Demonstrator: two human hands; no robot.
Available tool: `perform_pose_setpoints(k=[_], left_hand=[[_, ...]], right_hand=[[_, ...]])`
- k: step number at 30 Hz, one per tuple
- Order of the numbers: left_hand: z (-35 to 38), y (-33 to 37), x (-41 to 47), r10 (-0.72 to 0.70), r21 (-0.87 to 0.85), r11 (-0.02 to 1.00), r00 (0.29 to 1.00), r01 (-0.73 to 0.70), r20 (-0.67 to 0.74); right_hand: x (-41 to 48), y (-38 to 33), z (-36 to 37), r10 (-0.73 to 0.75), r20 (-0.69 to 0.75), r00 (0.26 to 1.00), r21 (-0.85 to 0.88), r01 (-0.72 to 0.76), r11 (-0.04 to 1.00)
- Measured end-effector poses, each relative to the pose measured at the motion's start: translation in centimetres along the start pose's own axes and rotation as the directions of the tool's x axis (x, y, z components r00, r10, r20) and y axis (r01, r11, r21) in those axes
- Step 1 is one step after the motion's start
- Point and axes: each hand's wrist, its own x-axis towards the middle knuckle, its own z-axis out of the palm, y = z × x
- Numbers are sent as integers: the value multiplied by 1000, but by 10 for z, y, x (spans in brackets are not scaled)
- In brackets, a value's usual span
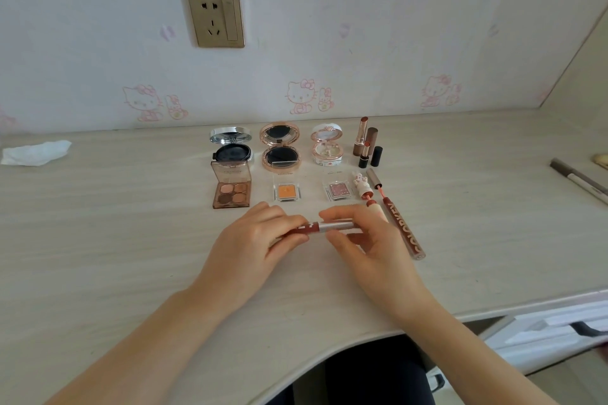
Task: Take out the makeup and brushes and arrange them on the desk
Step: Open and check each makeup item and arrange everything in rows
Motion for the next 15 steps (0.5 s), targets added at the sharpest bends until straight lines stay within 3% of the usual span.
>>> perform_pose_setpoints(k=[2, 6, 10, 15], left_hand=[[0, 0, 0, 45, 60, 997, 999, -44, -12], [1, 3, 0, 57, 49, 997, 997, -54, -54], [0, 0, 0, 13, 14, 1000, 999, -13, -38], [0, 0, 0, 31, 46, 999, 999, -29, -42]], right_hand=[[0, -3, -1, 65, 29, 997, 67, -67, 996], [2, -1, 0, 85, -22, 996, 36, -85, 996], [2, 6, -2, 18, -17, 1000, -4, -18, 1000], [3, 4, 0, 91, 8, 996, 142, -91, 986]])
